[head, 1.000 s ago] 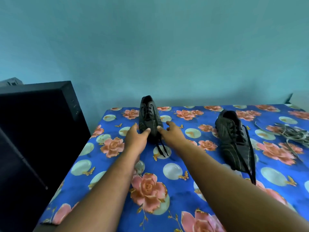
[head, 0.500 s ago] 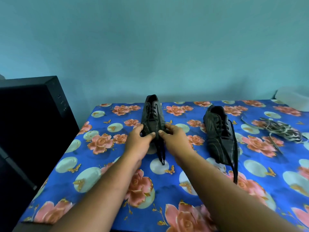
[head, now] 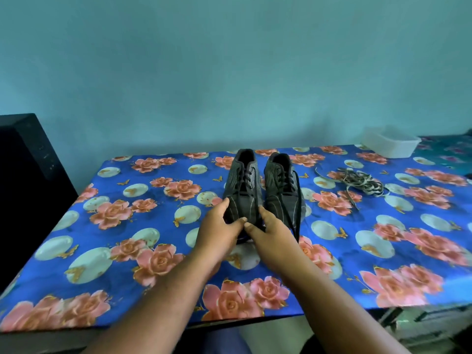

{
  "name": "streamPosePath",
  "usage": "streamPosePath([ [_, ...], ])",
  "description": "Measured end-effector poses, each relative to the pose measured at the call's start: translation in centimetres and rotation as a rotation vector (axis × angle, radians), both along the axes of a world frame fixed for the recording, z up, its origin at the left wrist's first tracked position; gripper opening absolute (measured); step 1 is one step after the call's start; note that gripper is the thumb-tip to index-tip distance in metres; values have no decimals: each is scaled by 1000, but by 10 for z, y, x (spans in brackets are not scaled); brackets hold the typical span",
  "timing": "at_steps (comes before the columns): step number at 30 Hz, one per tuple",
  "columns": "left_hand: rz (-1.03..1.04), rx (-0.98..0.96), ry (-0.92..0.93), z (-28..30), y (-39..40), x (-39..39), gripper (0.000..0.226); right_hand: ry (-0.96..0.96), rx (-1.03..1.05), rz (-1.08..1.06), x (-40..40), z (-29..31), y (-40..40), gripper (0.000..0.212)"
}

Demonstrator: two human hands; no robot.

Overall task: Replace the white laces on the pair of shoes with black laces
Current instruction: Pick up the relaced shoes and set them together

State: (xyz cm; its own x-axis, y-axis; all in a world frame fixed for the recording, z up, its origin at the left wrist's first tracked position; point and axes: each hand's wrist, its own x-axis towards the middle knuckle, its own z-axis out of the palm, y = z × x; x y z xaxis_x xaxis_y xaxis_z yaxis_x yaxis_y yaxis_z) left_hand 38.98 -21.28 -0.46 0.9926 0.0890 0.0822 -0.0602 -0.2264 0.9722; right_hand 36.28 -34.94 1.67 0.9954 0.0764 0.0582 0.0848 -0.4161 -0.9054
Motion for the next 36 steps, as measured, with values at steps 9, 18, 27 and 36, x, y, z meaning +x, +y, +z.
streamPosePath([
  [9,12,48,21,5,-5,-3,42,-93,-403,-278,20,13,-72,85],
  [18,44,173,34,12,-13,8,70,-54,-283,-45,64,2,-93,107],
  [27,104,257,-12,10,-25,16,60,-75,-187,0,90,-3,-110,105],
  [36,180,375,-8,5,-42,20,96,-93,-81,43,105,-15,-116,89],
])
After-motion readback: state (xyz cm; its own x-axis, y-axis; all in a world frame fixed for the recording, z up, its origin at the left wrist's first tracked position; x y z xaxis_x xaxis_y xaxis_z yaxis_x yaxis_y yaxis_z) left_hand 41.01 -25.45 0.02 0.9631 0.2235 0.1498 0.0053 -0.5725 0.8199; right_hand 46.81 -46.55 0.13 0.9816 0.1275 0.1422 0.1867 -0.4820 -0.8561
